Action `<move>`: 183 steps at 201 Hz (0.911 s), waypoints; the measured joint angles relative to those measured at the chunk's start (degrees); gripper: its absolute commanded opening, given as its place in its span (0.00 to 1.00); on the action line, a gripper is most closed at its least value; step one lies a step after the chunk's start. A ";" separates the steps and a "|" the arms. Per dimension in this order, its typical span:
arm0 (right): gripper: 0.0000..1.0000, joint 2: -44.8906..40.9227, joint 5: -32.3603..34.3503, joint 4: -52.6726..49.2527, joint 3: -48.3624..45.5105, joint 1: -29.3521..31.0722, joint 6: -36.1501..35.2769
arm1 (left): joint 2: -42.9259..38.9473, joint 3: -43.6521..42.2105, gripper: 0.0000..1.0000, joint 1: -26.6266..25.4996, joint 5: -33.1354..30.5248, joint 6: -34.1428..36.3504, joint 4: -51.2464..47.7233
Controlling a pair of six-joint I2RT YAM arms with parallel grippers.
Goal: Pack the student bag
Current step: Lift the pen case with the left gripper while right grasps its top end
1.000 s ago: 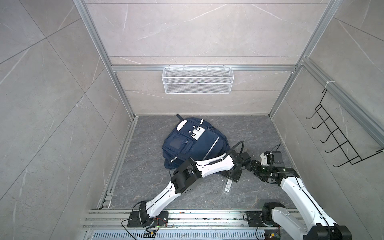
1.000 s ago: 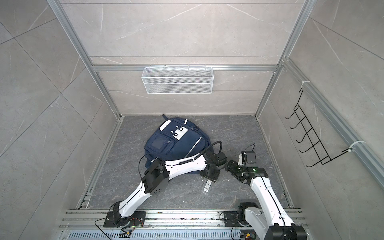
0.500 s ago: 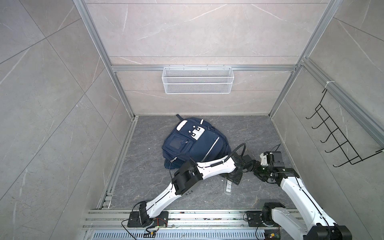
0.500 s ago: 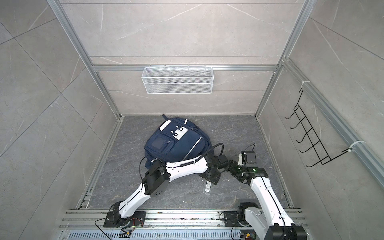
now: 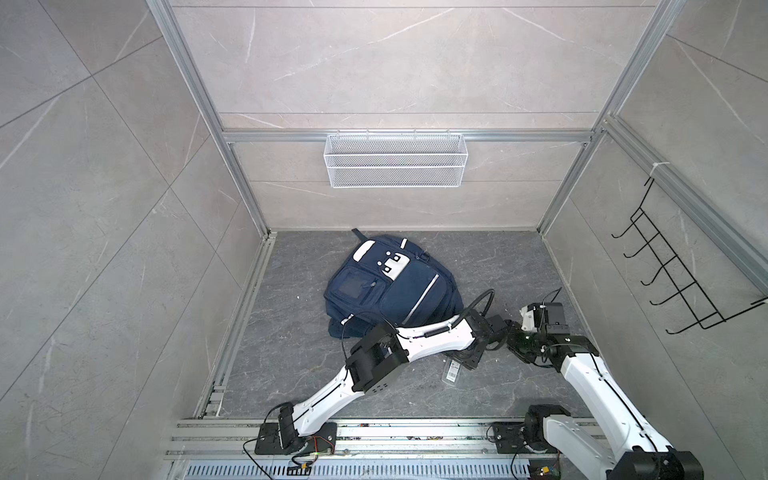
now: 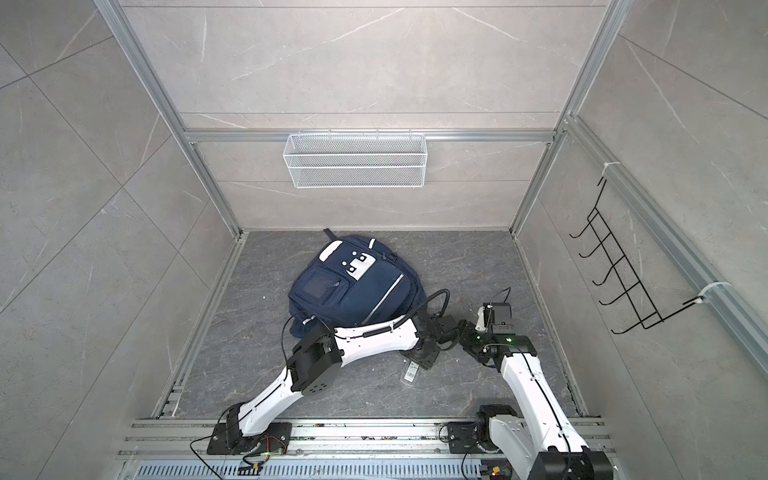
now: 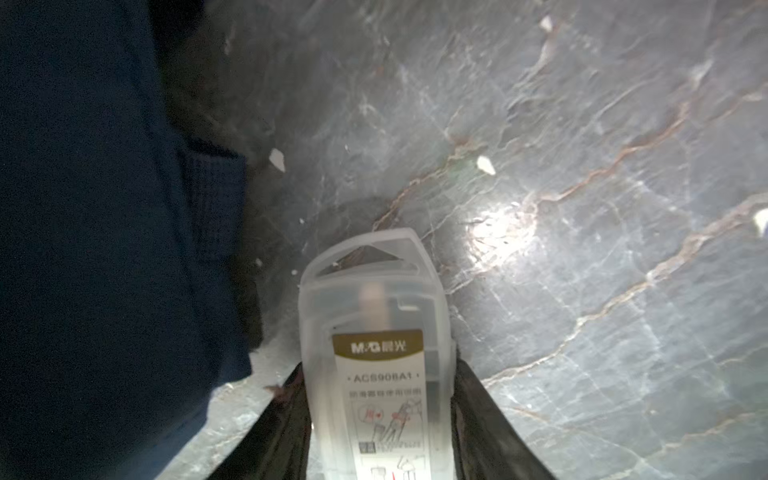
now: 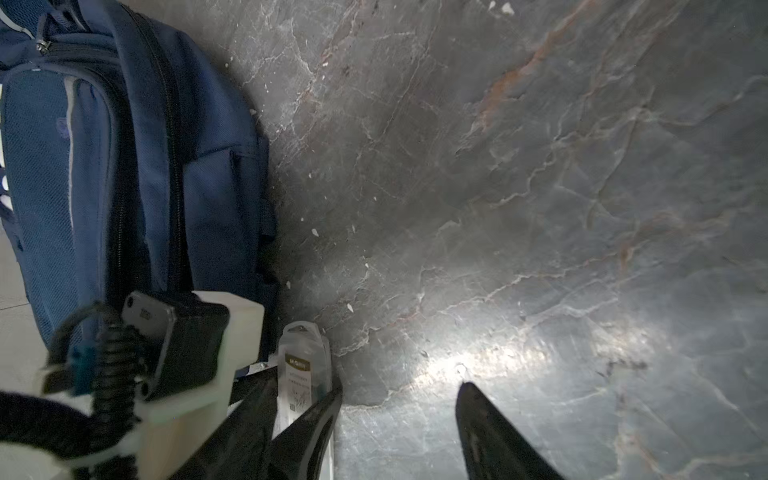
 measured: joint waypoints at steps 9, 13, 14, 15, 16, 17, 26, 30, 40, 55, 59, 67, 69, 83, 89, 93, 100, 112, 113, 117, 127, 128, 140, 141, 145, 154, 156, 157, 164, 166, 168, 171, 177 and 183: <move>0.70 -0.20 0.04 -0.02 0.00 0.00 0.02 | 0.00 0.00 0.41 -0.02 -0.39 0.00 -0.04; 0.70 -0.26 0.04 -0.02 0.00 0.00 0.00 | 0.00 0.00 0.41 0.00 -0.48 0.00 -0.04; 0.70 -0.28 0.04 -0.02 0.00 0.00 0.00 | -0.02 0.00 0.41 0.00 -0.48 0.00 -0.04; 0.70 -0.31 0.04 -0.02 0.00 0.00 0.00 | -0.02 0.00 0.41 0.00 -0.50 0.00 -0.04; 0.70 -0.31 0.04 -0.02 0.00 0.00 0.00 | -0.02 0.00 0.41 0.00 -0.50 0.02 -0.04; 0.70 -0.31 0.04 -0.02 0.00 0.00 0.00 | -0.02 0.00 0.41 0.00 -0.50 0.00 -0.04; 0.69 -0.52 0.02 -0.04 -0.02 0.00 -0.02 | -0.09 0.00 0.40 0.00 -0.48 0.02 0.00; 0.69 -0.66 0.00 -0.04 -0.04 -0.02 -0.02 | -0.11 0.00 0.40 0.00 -0.48 0.04 0.04; 0.69 -1.38 -0.44 0.00 -0.22 -0.07 -0.20 | -0.28 0.00 0.39 0.09 -0.35 0.11 0.13; 0.68 -4.04 -1.95 0.50 -1.18 -0.15 -0.20 | -1.05 -0.22 0.40 0.61 0.63 0.26 0.44; 0.68 -5.01 -2.51 0.52 -1.46 -0.15 -0.20 | -1.38 -0.31 0.40 0.79 1.18 0.31 0.68; 0.68 -7.45 -3.89 0.70 -2.16 -0.15 -0.20 | -2.12 -0.44 0.40 1.11 2.03 0.44 1.09; 0.68 -8.04 -4.24 0.72 -2.34 -0.15 -0.20 | -2.32 -0.44 0.40 1.20 2.23 0.48 1.16; 0.67 -12.81 -6.43 0.79 -3.39 -0.15 -0.17 | -4.02 -0.44 0.40 2.21 3.85 0.72 1.77; 0.67 -15.26 -7.43 0.79 -3.82 -0.15 -0.17 | -4.79 -0.44 0.40 2.78 4.61 0.85 2.10; 0.67 -16.52 -7.96 0.76 -4.07 -0.15 -0.15 | -5.38 -0.44 0.40 3.19 5.09 0.92 2.36; 0.67 -19.28 -9.09 0.72 -4.46 -0.15 -0.15 | -6.27 -0.44 0.40 3.96 6.12 1.05 2.91; 0.68 -23.74 -10.99 0.59 -5.05 -0.15 -0.09 | -7.63 -0.44 0.40 5.29 7.56 1.36 3.61; 0.68 -24.24 -11.23 0.61 -5.14 -0.15 -0.02 | -7.76 -0.44 0.40 5.46 7.69 1.38 3.67; 0.69 -25.49 -11.82 0.61 -5.33 -0.15 0.02 | -8.07 -0.44 0.40 5.88 8.15 1.40 3.85; 0.71 -28.46 -13.64 0.61 -5.95 -0.15 0.31 | -8.76 -0.44 0.40 6.97 9.29 1.57 4.39; 0.71 -28.61 -13.79 0.63 -5.97 -0.15 0.33 | -8.79 -0.44 0.40 7.04 9.40 1.57 4.44; 0.73 -30.25 -16.33 0.85 -6.91 -0.15 0.52 | -9.22 -0.44 0.40 8.22 11.19 1.64 5.09; 0.73 -30.29 -16.48 0.85 -6.97 -0.15 0.57 | -9.27 -0.46 0.40 8.35 11.34 1.66 5.18; 0.73 -30.40 -17.35 0.94 -7.32 -0.15 0.57 | -9.31 -0.46 0.40 8.72 11.85 1.66 5.42; 0.73 -30.23 -19.15 1.25 -8.20 -0.15 0.83 | -9.46 -0.72 0.40 9.55 13.05 1.75 6.32; 0.73 -30.14 -19.54 1.27 -8.37 -0.15 0.94 | -9.51 -0.83 0.40 9.73 13.35 1.75 6.51; 0.74 -30.10 -19.63 1.27 -8.41 -0.15 0.92 | -9.53 -0.87 0.40 9.77 13.44 1.75 6.58; 0.74 -29.59 -20.70 1.27 -8.76 -0.15 0.94 | -9.73 -1.38 0.40 10.19 14.32 1.75 7.19; 0.74 -29.38 -21.07 1.29 -8.83 -0.15 0.98 | -9.81 -1.53 0.40 10.32 14.64 1.75 7.39; 0.74 -29.18 -21.27 1.40 -8.90 -0.15 0.96 | -9.88 -1.70 0.40 10.45 14.99 1.75 7.54; 0.74 -28.76 -21.86 1.53 -8.96 -0.15 0.96 | -10.01 -2.03 0.40 10.60 15.37 1.73 7.82; 0.73 -27.91 -22.71 1.84 -9.01 -0.15 0.96 | -10.25 -2.62 0.40 10.80 16.20 1.73 8.26; 0.73 -26.84 -23.69 2.38 -9.03 -0.15 0.94 | -10.58 -3.28 0.40 10.93 16.90 1.73 8.79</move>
